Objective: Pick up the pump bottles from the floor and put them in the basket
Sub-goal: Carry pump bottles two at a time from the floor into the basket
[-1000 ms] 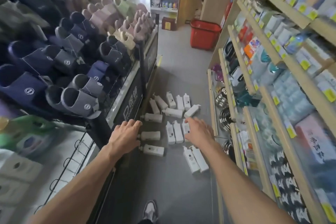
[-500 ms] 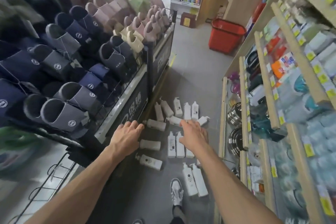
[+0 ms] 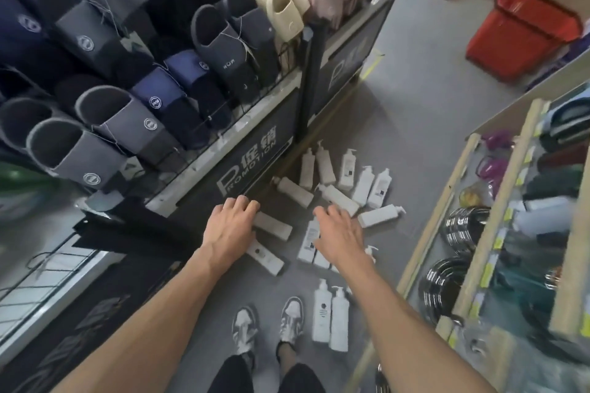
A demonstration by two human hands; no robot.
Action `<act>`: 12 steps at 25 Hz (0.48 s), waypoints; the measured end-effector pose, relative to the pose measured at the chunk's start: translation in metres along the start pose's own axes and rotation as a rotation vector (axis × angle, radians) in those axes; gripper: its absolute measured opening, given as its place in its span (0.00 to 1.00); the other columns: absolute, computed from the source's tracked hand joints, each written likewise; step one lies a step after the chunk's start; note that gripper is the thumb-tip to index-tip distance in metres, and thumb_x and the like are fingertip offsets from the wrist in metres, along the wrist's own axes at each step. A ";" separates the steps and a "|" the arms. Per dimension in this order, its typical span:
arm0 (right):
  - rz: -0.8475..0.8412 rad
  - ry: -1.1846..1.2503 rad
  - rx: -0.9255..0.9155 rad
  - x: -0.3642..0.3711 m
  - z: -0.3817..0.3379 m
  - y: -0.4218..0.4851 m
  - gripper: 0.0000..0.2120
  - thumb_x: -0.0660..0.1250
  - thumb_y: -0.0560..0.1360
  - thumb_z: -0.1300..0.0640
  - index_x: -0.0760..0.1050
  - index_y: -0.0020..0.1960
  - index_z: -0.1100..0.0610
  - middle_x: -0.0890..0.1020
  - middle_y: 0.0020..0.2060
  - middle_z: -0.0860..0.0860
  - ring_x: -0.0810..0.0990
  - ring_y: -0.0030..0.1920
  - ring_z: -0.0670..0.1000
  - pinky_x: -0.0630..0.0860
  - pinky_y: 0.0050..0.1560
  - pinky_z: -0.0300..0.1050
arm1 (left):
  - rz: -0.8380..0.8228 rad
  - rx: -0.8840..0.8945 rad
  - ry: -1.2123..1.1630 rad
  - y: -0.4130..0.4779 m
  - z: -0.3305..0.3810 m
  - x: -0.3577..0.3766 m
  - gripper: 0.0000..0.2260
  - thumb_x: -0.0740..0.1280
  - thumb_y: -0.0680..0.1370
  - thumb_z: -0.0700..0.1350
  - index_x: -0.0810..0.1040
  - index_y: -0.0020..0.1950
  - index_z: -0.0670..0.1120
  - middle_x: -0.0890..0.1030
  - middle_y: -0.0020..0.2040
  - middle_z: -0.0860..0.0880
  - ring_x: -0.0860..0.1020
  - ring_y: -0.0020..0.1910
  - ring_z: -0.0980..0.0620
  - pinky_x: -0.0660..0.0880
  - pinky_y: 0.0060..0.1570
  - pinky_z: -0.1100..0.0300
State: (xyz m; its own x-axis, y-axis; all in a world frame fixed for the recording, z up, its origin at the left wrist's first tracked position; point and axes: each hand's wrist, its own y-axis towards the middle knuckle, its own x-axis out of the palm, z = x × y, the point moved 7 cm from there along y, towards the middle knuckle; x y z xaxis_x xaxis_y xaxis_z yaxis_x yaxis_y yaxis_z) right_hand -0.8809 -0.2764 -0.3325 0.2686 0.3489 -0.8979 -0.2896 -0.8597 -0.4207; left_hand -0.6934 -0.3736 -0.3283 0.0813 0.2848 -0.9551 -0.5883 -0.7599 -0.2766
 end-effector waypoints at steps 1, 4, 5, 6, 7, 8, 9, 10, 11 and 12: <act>-0.010 -0.005 -0.012 0.009 0.000 0.015 0.25 0.72 0.75 0.53 0.66 0.68 0.51 0.74 0.64 0.54 0.72 0.64 0.59 0.73 0.60 0.56 | -0.022 -0.028 -0.011 0.010 -0.004 0.010 0.24 0.68 0.76 0.50 0.70 0.72 0.52 0.73 0.64 0.50 0.73 0.62 0.45 0.72 0.59 0.53; -0.033 -0.010 -0.036 0.037 -0.003 0.057 0.26 0.72 0.75 0.51 0.66 0.68 0.51 0.75 0.64 0.55 0.72 0.63 0.59 0.73 0.58 0.56 | -0.083 -0.147 -0.096 0.036 -0.020 0.044 0.25 0.70 0.75 0.52 0.69 0.71 0.52 0.72 0.65 0.49 0.72 0.63 0.44 0.72 0.60 0.51; -0.046 -0.009 -0.038 0.049 -0.004 0.072 0.25 0.72 0.75 0.51 0.67 0.68 0.51 0.75 0.64 0.55 0.72 0.64 0.59 0.73 0.58 0.56 | -0.097 -0.205 -0.149 0.044 -0.027 0.059 0.26 0.71 0.75 0.53 0.69 0.71 0.52 0.72 0.65 0.48 0.72 0.64 0.44 0.72 0.60 0.50; -0.060 -0.004 -0.036 0.062 -0.004 0.088 0.24 0.71 0.75 0.51 0.67 0.68 0.52 0.75 0.64 0.55 0.72 0.64 0.60 0.73 0.58 0.56 | -0.112 -0.281 -0.216 0.052 -0.035 0.076 0.26 0.71 0.75 0.53 0.69 0.71 0.51 0.72 0.66 0.47 0.72 0.64 0.43 0.72 0.61 0.49; -0.072 -0.003 -0.035 0.075 -0.003 0.102 0.24 0.71 0.76 0.52 0.67 0.68 0.52 0.75 0.64 0.56 0.72 0.64 0.60 0.73 0.58 0.56 | -0.127 -0.371 -0.303 0.058 -0.044 0.096 0.26 0.71 0.75 0.53 0.69 0.71 0.50 0.72 0.66 0.46 0.72 0.64 0.43 0.72 0.61 0.47; -0.085 -0.005 -0.032 0.089 -0.003 0.117 0.23 0.71 0.76 0.52 0.67 0.68 0.52 0.75 0.64 0.56 0.72 0.65 0.61 0.73 0.59 0.57 | -0.149 -0.473 -0.401 0.062 -0.053 0.119 0.27 0.72 0.75 0.53 0.70 0.71 0.50 0.72 0.66 0.45 0.71 0.65 0.42 0.73 0.62 0.46; -0.094 -0.003 -0.020 0.104 -0.002 0.131 0.24 0.71 0.76 0.51 0.67 0.68 0.51 0.75 0.64 0.55 0.71 0.66 0.61 0.72 0.60 0.57 | -0.168 -0.574 -0.505 0.065 -0.063 0.144 0.27 0.72 0.75 0.54 0.70 0.71 0.49 0.71 0.66 0.45 0.71 0.65 0.42 0.73 0.63 0.45; -0.102 0.000 -0.013 0.119 -0.002 0.145 0.24 0.71 0.76 0.51 0.67 0.68 0.51 0.75 0.64 0.55 0.71 0.66 0.61 0.72 0.60 0.57 | -0.186 -0.667 -0.605 0.067 -0.071 0.169 0.27 0.72 0.75 0.54 0.70 0.70 0.49 0.71 0.66 0.45 0.71 0.65 0.41 0.72 0.63 0.44; -0.103 0.004 -0.016 0.133 -0.002 0.158 0.25 0.71 0.76 0.51 0.66 0.69 0.51 0.74 0.64 0.55 0.71 0.66 0.61 0.72 0.60 0.56 | -0.190 -0.736 -0.685 0.070 -0.077 0.193 0.27 0.73 0.74 0.55 0.69 0.70 0.49 0.71 0.67 0.45 0.71 0.66 0.41 0.72 0.64 0.43; -0.101 0.000 -0.029 0.149 -0.002 0.169 0.26 0.72 0.76 0.51 0.66 0.69 0.51 0.74 0.64 0.55 0.71 0.65 0.60 0.72 0.59 0.56 | -0.204 -0.787 -0.743 0.073 -0.080 0.215 0.28 0.72 0.74 0.55 0.69 0.71 0.49 0.71 0.67 0.44 0.71 0.66 0.41 0.72 0.65 0.43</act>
State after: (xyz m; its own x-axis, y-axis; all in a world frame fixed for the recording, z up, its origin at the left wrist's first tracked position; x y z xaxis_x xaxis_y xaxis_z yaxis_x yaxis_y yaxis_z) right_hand -0.8877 -0.3708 -0.5367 0.2947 0.4345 -0.8511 -0.2345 -0.8305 -0.5052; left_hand -0.6545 -0.4148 -0.5623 -0.5412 0.5270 -0.6552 0.0798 -0.7435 -0.6639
